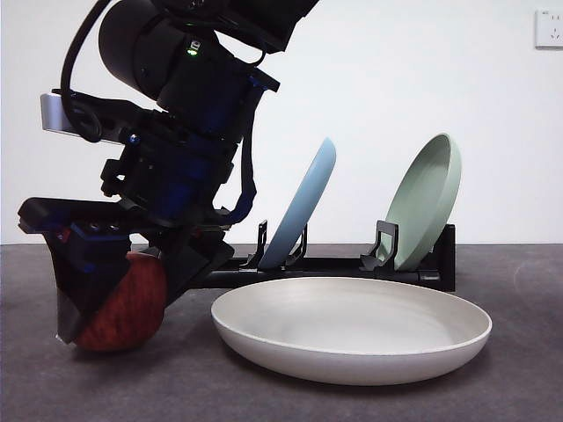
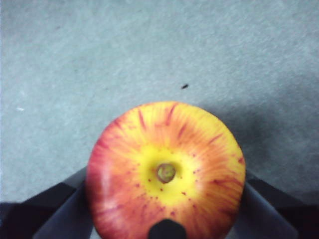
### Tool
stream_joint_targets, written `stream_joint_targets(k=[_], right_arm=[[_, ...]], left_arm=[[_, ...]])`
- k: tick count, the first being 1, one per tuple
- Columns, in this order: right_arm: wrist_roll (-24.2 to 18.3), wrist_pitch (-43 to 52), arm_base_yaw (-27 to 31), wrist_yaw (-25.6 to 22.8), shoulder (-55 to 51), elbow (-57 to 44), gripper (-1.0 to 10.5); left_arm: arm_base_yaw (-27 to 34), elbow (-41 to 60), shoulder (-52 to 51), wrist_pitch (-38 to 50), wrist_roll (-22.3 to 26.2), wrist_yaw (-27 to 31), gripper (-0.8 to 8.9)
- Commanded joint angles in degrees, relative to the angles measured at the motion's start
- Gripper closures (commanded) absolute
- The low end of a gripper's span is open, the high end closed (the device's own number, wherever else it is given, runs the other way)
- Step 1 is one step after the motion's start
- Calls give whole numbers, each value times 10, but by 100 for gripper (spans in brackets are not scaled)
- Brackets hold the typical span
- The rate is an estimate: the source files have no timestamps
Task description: Take the yellow plate from the plate rack,put the plate on the table,take the apple from the table,put the apple in the plate
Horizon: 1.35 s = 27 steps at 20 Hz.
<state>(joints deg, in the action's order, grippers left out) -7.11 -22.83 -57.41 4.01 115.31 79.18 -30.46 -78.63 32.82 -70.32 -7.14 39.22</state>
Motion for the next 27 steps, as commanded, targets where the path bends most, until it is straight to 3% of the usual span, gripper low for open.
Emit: stream_joint_targets(k=[1,7,13,17,23,27], right_arm=[[-1,5,-1,-1,-26,5,958],[-5,-29,19,-28,-180,5,958],[-1,-163,90,-61,-372,5,958],[36,-258,146,-60,-465,5,958],[85,-390,173,-59,-476,3,958],[111,-343,172,-59,-438,-54,958]], left_arm=[[2,3,-3,4,-4,-5,534],[1,3,10,76,-1,-58,534],[1,3,75,106,18,-155,534],[1,3,127,108,18,-221,534],[1,3,184,167,29,-313,534],[1,3,203,224,33,-338,534]])
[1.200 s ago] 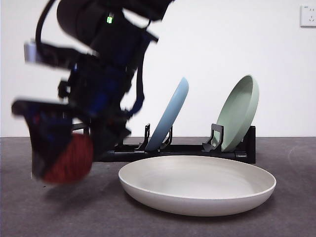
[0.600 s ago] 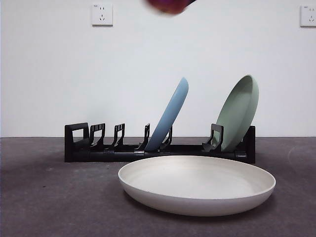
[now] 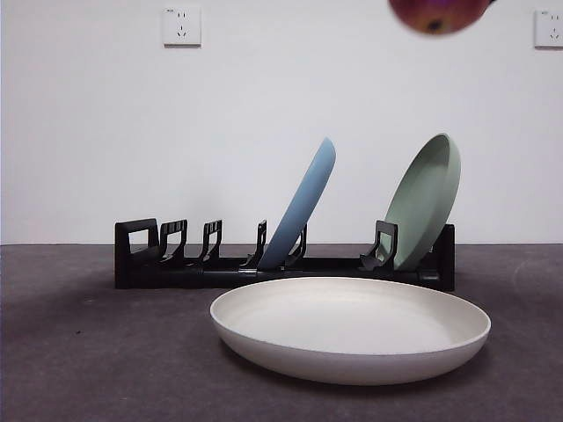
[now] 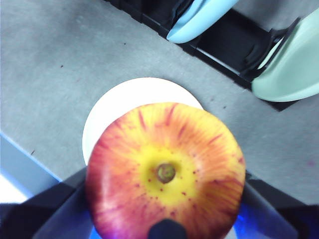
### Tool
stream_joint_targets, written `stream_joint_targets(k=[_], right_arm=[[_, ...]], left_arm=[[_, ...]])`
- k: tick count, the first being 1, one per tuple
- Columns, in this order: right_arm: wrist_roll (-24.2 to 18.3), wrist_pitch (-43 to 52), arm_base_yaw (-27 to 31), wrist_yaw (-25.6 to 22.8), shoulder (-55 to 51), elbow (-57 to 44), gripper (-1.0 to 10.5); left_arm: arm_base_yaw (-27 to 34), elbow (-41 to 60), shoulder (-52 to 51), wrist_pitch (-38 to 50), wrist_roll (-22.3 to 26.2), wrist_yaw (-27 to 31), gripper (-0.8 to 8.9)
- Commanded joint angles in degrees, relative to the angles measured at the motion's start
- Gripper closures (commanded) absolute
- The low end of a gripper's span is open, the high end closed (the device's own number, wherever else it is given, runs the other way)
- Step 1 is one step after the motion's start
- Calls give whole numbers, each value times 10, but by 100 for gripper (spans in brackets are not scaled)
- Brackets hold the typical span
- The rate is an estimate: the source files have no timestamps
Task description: Take the yellow plate from the plate rack,put the plate on the table,take the apple from the table,put the apple in the plate
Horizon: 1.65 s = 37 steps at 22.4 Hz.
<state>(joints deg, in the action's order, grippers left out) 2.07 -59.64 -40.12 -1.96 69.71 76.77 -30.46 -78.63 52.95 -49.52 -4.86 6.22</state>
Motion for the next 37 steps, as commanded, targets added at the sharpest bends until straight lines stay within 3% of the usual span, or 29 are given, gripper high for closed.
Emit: stream_joint_targets(k=[1,9,18,20,24,25,37], right_arm=[[23,49,0,1,30,-50,958],[48,256,-8,5,182,-181,958],[47,291,-10,5,285,-181,935],[45,292,-10,5,285,-181,837],[45,291,-10,4,285,-181,415],[46,291,-10,4,285,-181,360],[48,292,-10,4,275,-181,348]], left_arm=[[1,3,3,21,11,-7,534],[1,3,3,24,27,-7,534],[1,3,9,24,34,-5,534],[1,3,10,23,35,-5,534],[1,3,15,23,35,-5,534],[1,3,16,23,35,-5,534],[1,3,21,22,35,-6,534]])
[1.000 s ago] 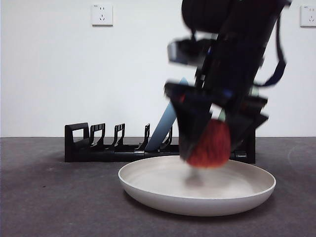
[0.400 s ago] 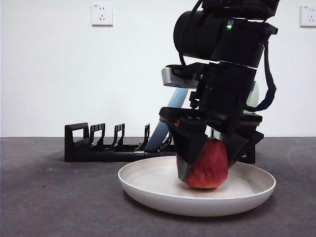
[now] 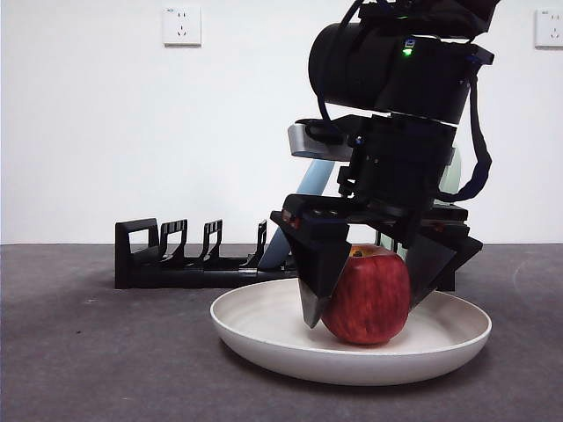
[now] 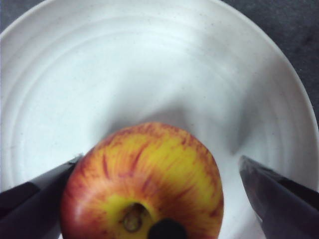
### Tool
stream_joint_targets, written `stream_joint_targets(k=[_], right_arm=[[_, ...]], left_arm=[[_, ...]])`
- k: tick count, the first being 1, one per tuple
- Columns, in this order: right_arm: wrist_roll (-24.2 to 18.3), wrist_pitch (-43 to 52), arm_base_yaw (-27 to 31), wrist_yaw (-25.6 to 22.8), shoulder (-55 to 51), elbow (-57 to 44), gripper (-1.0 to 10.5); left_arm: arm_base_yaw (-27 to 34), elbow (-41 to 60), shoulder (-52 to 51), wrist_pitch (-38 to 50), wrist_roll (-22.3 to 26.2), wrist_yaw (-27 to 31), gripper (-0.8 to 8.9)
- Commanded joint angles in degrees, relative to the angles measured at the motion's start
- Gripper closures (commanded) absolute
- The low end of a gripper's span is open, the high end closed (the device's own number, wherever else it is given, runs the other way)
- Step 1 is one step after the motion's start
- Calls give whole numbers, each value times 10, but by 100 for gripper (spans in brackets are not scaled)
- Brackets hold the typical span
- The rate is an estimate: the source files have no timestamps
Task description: Take the yellow plate from the plate rack,put the plate on the table,take the apple from the table,put the apple in the plate
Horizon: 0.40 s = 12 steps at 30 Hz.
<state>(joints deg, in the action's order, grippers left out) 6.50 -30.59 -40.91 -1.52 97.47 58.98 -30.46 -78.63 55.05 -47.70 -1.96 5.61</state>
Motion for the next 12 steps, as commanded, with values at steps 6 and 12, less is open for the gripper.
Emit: stream_joint_targets(k=[6,12], right_arm=[[3,2,-2,0,-52,4,352],[-20,22,-1,-4,-144,6,581]], left_arm=[[1,3,6,5,17,-1,534],[1,3,31,5,27,-1,581]])
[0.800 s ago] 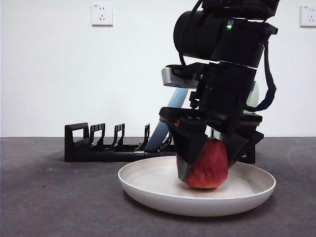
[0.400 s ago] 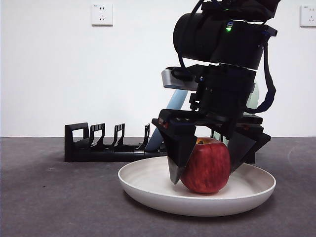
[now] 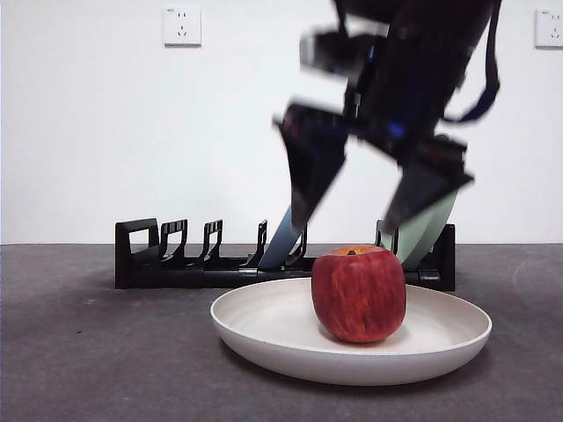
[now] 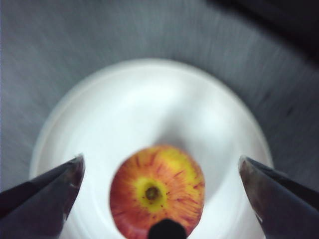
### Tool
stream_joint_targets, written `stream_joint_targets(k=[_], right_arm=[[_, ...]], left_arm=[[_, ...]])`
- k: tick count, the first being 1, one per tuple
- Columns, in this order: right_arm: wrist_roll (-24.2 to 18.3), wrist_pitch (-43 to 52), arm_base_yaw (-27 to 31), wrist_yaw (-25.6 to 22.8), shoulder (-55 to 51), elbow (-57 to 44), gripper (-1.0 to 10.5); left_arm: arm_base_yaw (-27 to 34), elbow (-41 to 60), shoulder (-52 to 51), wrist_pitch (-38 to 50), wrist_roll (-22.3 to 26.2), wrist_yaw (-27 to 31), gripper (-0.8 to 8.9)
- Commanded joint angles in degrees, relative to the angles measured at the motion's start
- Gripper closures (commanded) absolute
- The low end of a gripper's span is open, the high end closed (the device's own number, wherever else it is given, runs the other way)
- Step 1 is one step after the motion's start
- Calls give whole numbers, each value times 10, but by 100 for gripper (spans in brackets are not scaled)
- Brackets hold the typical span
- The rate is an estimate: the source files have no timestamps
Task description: Take the yellow plate from the plate rack,put the plate on the table,take the apple from the table,put the apple in the plate
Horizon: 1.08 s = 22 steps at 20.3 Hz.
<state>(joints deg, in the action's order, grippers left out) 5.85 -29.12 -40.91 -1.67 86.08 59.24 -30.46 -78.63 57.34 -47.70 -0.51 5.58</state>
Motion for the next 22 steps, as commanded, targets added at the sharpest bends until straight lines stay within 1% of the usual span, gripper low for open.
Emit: stream_joint_targets(k=[1,3,4,8,10,12,13,15,17,18,19,20,22], right_arm=[[-18,9,0,-2,-48,3,681],[-29,12,0,-2,-82,3,877],[-35,13,2,-2,-100,3,964],[-42,12,15,-5,-166,3,958],[-42,12,27,-15,-195,3,958],[-43,3,56,-33,-235,3,958],[-44,-7,76,-32,-253,3,958],[-48,-42,119,-31,-287,2,958],[-57,-82,164,-26,-319,-3,958],[-57,-96,182,-12,-336,-10,958],[-57,-99,195,10,-354,-23,958],[-57,-95,204,18,-375,-44,958],[-52,-90,210,18,-412,-90,958]], left_arm=[[1,3,13,5,19,-1,660],[1,3,23,5,25,-1,827],[1,3,28,6,26,-1,822],[1,3,46,7,38,-2,822],[1,4,51,13,38,-2,822],[1,14,50,33,49,-2,822],[1,26,45,42,51,-1,822],[3,73,25,77,51,0,822],[7,144,-7,126,50,1,822],[9,183,-26,152,47,0,822],[10,222,-45,175,42,2,822],[10,260,-64,196,32,3,822],[10,327,-102,231,8,4,822]])
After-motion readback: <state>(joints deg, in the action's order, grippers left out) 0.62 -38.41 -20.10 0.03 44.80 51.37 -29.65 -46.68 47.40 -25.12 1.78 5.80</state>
